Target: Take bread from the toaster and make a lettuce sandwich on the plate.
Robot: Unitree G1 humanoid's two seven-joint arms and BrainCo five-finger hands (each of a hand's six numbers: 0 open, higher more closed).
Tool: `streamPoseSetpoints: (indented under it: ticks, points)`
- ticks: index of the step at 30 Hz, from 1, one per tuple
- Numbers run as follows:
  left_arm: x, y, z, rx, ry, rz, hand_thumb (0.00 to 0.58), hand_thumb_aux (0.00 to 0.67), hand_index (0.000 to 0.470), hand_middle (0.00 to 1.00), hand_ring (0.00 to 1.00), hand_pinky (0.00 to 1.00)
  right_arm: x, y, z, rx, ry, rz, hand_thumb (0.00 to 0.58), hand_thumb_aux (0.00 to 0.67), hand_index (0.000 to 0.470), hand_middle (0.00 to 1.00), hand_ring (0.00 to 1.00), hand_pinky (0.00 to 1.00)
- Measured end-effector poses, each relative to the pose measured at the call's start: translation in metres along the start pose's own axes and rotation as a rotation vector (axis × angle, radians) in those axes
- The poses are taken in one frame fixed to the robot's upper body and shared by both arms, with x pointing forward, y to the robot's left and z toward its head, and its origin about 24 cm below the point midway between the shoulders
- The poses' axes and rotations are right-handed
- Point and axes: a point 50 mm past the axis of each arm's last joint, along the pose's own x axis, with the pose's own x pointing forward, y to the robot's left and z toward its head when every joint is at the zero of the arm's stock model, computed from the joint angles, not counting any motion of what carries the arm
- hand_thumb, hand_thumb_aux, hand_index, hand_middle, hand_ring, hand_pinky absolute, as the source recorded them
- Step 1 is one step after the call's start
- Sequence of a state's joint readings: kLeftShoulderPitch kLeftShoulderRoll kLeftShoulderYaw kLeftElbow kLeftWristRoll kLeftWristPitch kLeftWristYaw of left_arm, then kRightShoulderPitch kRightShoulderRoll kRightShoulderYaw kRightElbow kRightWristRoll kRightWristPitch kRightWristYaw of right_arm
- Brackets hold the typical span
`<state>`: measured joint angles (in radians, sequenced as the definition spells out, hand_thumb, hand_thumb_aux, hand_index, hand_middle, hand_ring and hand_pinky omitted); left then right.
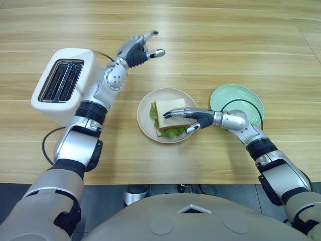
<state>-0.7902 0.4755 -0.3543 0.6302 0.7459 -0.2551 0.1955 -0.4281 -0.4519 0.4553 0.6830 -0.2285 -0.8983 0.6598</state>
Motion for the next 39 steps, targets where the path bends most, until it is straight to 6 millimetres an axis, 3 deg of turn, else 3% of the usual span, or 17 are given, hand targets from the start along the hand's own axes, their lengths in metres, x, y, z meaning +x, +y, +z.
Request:
streamPoseSetpoints:
  ticks: [4, 8, 9, 10, 13, 15, 16, 17, 18, 24, 27, 33, 35, 39]
  points:
    - [0.0, 0.037, 0.006, 0.271, -0.019, 0.21, 0.0, 0.0, 0.0, 1.0, 1.0, 1.0, -0.001, 0.0, -0.001, 0.0, 0.005, 0.0, 0.0, 0.0, 0.0, 0.0, 0.0, 0.0]
    - [-0.005, 0.04, 0.019, 0.256, -0.049, 0.263, 0.0, 0.0, 0.0, 0.97, 0.97, 0.97, -0.001, 0.0, -0.001, -0.004, 0.007, -0.003, 0.0, 0.0, 0.0, 0.0, 0.0, 0.0]
    - [-0.007, 0.04, 0.021, 0.233, -0.051, 0.268, 0.0, 0.0, 0.0, 0.56, 0.56, 0.56, 0.0, -0.001, 0.0, -0.012, 0.004, -0.014, 0.0, 0.0, 0.0, 0.0, 0.0, 0.0]
    - [-0.01, 0.041, 0.023, 0.184, -0.05, 0.276, 0.0, 0.0, 0.0, 0.0, 0.0, 0.0, 0.001, -0.002, 0.001, -0.019, -0.002, -0.035, 0.0, 0.0, 0.0, 0.0, 0.0, 0.0]
    - [-0.023, 0.04, 0.028, -0.055, -0.05, 0.288, 0.0, 0.0, 0.0, 0.0, 0.0, 0.0, 0.002, -0.009, 0.002, -0.008, -0.025, -0.142, 0.0, 0.0, 0.0, 0.0, 0.0, 0.0]
    - [-0.027, 0.038, 0.029, -0.123, -0.05, 0.279, 0.0, 0.0, 0.0, 0.0, 0.0, 0.0, 0.001, -0.014, 0.003, 0.003, -0.036, -0.189, 0.0, 0.0, 0.0, 0.0, 0.0, 0.0]
    - [-0.032, 0.039, 0.027, -0.177, -0.044, 0.292, 0.062, 0.037, 0.025, 0.0, 0.0, 0.0, 0.001, -0.019, 0.005, 0.023, -0.058, -0.247, 0.148, 0.092, 0.063, 0.0, 0.0, 0.0]
    - [-0.037, 0.041, 0.026, -0.234, -0.039, 0.3, 0.062, 0.037, 0.025, 0.0, 0.0, 0.0, 0.001, -0.024, 0.007, 0.04, -0.085, -0.299, 0.148, 0.092, 0.063, 0.0, 0.0, 0.0]
    - [-0.041, 0.042, 0.025, -0.295, -0.034, 0.308, 0.58, 0.67, 0.46, 1.0, 1.0, 1.0, 0.0, -0.031, 0.011, 0.056, -0.119, -0.36, 0.58, 0.67, 0.46, 1.0, 1.0, 1.0]
    - [-0.078, 0.047, 0.018, -0.541, -0.022, 0.344, 0.58, 0.67, 0.46, 1.0, 1.0, 1.0, -0.023, -0.07, 0.03, 0.169, -0.329, -0.717, 0.58, 0.67, 0.46, 1.0, 1.0, 1.0]
    - [-0.097, 0.048, 0.018, -0.607, -0.031, 0.309, 0.58, 0.67, 0.46, 1.0, 1.0, 1.0, -0.035, -0.072, 0.034, 0.22, -0.367, -0.743, 0.58, 0.67, 0.46, 1.0, 1.0, 1.0]
    - [-0.129, 0.061, 0.04, -0.635, -0.207, 0.081, 0.58, 0.67, 0.46, 1.0, 1.0, 1.0, -0.062, -0.045, 0.036, 0.251, -0.267, -0.486, 0.58, 0.67, 0.46, 1.0, 1.0, 1.0]
    - [-0.143, 0.053, 0.044, -0.644, -0.23, -0.089, 0.58, 0.67, 0.46, 1.0, 1.0, 1.0, -0.069, -0.031, 0.04, 0.226, -0.207, -0.337, 0.58, 0.67, 0.46, 1.0, 1.0, 1.0]
    - [-0.17, 0.016, 0.052, -0.707, -0.219, -0.414, 0.58, 0.67, 0.46, 1.0, 1.0, 1.0, -0.068, 0.002, 0.039, 0.205, -0.071, -0.067, 0.58, 0.67, 0.46, 1.0, 1.0, 1.0]
